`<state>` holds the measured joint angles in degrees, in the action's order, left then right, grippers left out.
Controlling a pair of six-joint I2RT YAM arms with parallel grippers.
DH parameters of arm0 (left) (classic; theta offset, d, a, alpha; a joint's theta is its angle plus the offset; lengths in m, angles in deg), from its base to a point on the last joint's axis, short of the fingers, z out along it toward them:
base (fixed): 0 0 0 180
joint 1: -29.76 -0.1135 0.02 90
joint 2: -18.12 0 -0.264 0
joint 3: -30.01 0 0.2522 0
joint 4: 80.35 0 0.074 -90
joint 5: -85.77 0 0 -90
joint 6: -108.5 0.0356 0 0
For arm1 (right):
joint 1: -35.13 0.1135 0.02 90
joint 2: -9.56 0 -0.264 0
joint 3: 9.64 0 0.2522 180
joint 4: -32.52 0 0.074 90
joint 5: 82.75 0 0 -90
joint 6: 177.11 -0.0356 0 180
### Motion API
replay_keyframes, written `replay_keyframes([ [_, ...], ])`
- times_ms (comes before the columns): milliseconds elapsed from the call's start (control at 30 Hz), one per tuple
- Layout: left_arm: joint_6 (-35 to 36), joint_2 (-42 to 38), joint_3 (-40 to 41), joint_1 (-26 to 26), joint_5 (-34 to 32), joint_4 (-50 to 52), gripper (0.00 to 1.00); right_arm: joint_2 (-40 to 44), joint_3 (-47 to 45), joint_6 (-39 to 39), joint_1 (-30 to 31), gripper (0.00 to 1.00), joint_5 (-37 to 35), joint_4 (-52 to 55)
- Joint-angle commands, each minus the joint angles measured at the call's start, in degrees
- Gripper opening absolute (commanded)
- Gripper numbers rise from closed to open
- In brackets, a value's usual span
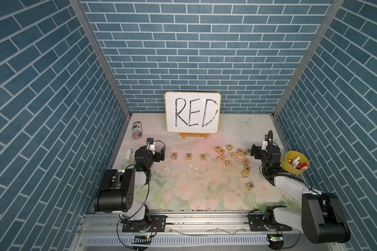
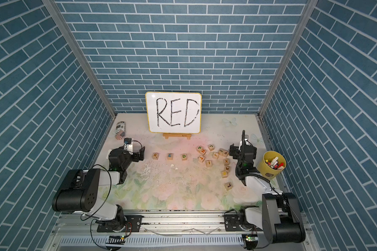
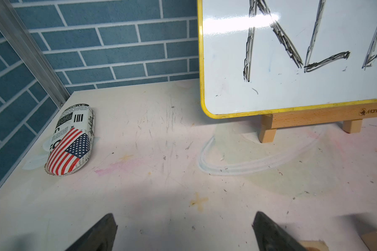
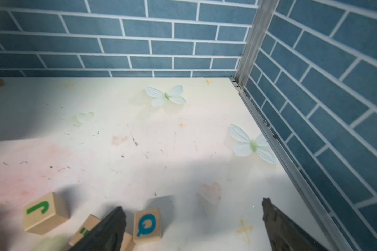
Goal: Assemble the uppercase word "red" with letter blocks
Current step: Reset both arms
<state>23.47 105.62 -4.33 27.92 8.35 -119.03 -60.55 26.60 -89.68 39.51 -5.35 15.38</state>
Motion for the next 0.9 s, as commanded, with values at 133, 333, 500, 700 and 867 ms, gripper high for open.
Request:
replay_keyframes([
  [133,0.56,0.11,-0.69,-0.35,1.13,1.03,0.99,-10.74,-0.97,0.56,-4.20,0.99,4.49,-13.62],
  [333,0.56,0.03,-0.69,-0.39,1.13,1.03,0.99,-14.87,1.18,0.72,-5.21,0.99,8.25,-13.04],
  [500,0.56,0.12,-0.69,-0.36,1.07,1.03,0.99,-17.33,0.66,0.37,-6.24,0.99,10.16,-15.71],
  [700,0.61,0.14,-0.75,-0.35,1.09,1.12,0.99,-17.36,0.71,0.00,-6.32,0.99,9.79,-15.84],
  [867,0.65,0.14,-0.68,-0.35,1.04,1.03,0.99,-17.43,0.72,0.01,-6.32,0.99,9.88,-15.95],
])
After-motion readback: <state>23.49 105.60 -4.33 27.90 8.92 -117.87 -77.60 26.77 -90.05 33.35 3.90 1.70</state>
